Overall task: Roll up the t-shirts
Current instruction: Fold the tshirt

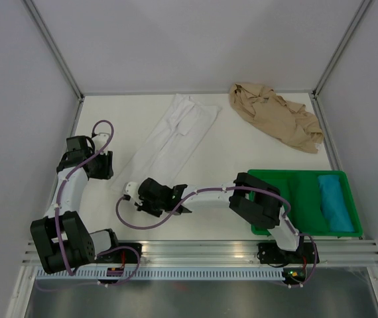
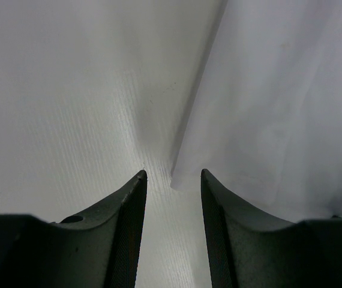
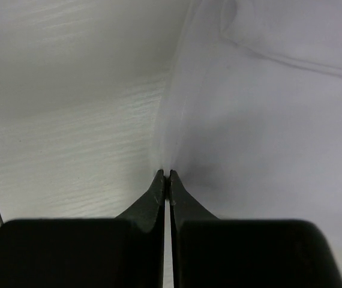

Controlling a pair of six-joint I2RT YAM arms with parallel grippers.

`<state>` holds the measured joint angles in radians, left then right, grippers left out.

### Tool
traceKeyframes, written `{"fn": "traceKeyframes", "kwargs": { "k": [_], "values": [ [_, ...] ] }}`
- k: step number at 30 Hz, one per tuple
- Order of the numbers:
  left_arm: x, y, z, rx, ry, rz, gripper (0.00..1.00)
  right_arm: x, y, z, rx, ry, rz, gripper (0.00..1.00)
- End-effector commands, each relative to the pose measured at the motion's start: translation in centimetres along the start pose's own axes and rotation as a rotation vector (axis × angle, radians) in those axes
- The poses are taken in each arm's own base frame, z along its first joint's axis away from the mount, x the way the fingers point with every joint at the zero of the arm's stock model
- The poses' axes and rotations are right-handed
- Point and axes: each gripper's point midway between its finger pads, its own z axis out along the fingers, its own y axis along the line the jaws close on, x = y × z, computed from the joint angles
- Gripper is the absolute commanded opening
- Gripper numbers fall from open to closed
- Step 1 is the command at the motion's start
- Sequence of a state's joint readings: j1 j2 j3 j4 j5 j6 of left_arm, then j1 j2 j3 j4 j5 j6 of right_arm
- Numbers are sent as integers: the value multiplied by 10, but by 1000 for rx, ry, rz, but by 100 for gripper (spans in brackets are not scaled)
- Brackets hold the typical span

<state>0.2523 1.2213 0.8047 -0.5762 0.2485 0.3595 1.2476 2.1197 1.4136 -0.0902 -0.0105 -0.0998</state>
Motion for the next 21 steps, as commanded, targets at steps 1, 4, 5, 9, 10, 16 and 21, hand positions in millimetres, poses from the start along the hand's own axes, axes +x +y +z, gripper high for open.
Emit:
{"fn": "traceKeyframes", "kwargs": {
  "k": [1, 4, 5, 9, 10, 16, 21],
  "values": [
    [-3, -4, -2, 36, -23, 32, 47, 29, 1, -15, 10, 61, 16, 0],
    [-3, -6, -2, 43, -24, 38, 47, 44, 0, -32, 23, 83, 36, 0],
    [-4, -7, -3, 52, -26, 39, 47, 40, 0, -43, 27, 68, 46, 0],
    [-5, -12, -5, 78, -32, 51, 47, 79, 0, -72, 45, 144, 83, 0],
    [-6, -13, -7, 81, -37, 54, 47, 90, -2, -79, 55, 172, 94, 0],
    [-13, -30, -15, 176, -69, 75, 48, 144, -1, -121, 96, 270, 201, 0],
    [-22, -41, -21, 232, -109, 85, 48, 151, 0, -144, 93, 267, 245, 0]
  ]
}}
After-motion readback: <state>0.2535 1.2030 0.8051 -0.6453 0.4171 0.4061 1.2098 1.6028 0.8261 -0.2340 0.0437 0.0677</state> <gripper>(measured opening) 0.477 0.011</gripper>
